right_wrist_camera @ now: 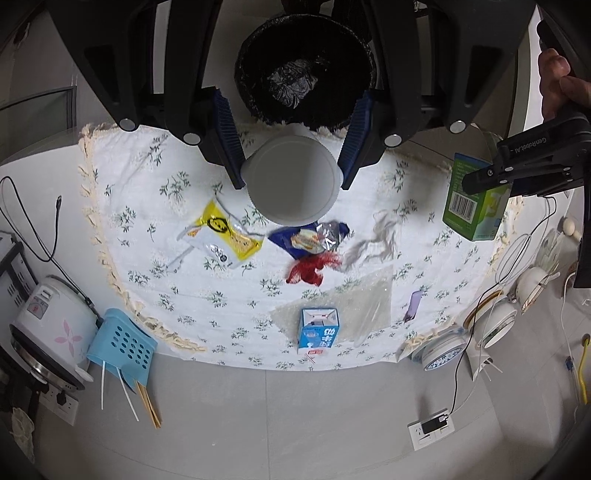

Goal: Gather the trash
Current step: 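Carry the green box and white bottle over the black trash bin with both grippers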

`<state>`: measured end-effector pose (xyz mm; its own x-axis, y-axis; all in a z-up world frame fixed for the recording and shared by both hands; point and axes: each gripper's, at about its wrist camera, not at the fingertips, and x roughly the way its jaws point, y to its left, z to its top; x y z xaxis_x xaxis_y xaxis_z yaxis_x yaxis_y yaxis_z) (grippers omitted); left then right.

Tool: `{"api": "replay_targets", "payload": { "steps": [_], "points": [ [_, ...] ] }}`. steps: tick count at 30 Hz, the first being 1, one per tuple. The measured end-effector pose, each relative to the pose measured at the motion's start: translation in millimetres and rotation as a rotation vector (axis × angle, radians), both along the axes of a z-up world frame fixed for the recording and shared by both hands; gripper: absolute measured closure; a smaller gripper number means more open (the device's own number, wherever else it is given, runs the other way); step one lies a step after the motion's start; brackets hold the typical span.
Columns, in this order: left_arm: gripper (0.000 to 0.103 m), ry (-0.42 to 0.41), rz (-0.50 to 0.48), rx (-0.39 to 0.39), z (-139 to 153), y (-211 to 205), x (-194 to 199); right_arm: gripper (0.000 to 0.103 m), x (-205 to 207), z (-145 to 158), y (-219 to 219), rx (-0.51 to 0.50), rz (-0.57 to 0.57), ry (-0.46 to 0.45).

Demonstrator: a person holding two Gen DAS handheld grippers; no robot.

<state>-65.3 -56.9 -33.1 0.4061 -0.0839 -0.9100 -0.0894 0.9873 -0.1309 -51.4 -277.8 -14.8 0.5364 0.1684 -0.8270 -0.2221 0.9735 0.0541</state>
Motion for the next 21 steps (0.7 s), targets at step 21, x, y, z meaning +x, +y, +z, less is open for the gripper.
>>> {"api": "replay_targets", "payload": {
  "steps": [21],
  "points": [
    [0.056,0.092,0.011,-0.031,-77.1,-24.0,-46.4,0.054,-46.0,-68.3,-24.1,0.010,0.015,0.090]
  ]
}}
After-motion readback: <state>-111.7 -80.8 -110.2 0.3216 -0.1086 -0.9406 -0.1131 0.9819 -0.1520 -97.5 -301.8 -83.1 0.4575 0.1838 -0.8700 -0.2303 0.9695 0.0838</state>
